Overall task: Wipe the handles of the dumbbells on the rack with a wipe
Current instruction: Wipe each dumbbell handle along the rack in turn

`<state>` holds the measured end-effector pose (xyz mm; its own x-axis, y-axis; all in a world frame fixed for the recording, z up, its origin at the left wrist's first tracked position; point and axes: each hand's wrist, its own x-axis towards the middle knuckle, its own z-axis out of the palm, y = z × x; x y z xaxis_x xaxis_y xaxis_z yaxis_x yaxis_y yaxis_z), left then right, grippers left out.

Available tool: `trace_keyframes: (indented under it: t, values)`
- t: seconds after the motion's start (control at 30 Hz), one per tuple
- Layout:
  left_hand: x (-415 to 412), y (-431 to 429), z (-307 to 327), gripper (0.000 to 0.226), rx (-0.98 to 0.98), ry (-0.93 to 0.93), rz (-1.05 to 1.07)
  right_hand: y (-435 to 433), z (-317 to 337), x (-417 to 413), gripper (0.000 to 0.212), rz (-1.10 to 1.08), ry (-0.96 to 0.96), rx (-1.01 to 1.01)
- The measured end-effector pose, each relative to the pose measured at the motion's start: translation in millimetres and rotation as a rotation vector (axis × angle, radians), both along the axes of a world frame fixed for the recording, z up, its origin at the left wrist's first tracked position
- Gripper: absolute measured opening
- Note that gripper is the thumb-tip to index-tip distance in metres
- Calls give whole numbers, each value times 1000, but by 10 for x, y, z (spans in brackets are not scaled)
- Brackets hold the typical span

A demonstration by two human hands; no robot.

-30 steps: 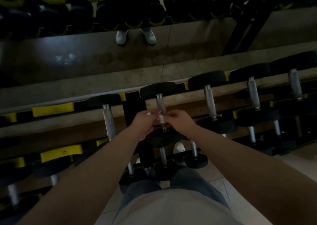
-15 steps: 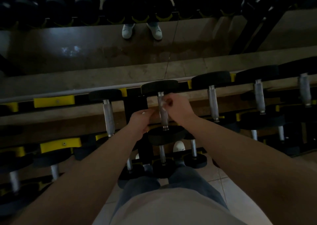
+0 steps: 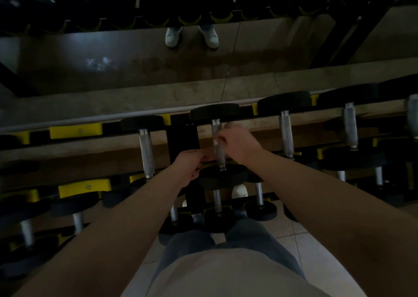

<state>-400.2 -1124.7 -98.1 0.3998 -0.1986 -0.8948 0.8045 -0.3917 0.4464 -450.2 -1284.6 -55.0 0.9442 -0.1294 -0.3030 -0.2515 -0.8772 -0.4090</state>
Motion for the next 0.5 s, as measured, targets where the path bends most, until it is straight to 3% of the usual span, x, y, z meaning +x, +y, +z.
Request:
trace_keyframes:
  t: [0.1,0.27,0.33,0.4,0.5]
  values:
    - [16,31,26,18,13,7,-27,-69,-33,47,24,-136,-78,49]
    - [10,-5,30,13,26,-27,-27,-47,-44,-164,23,284,251,60]
    - [4,-42,64,14,8,-53,-43,-37,-94,-233,25,327,331,75]
    - [5,-82,122,16,-37,-86,-92,-68,-126,-276,20,193,328,167]
    - [-1,-159,190,16,-89,-148,-177,-160,-111,-371,7,-217,235,432]
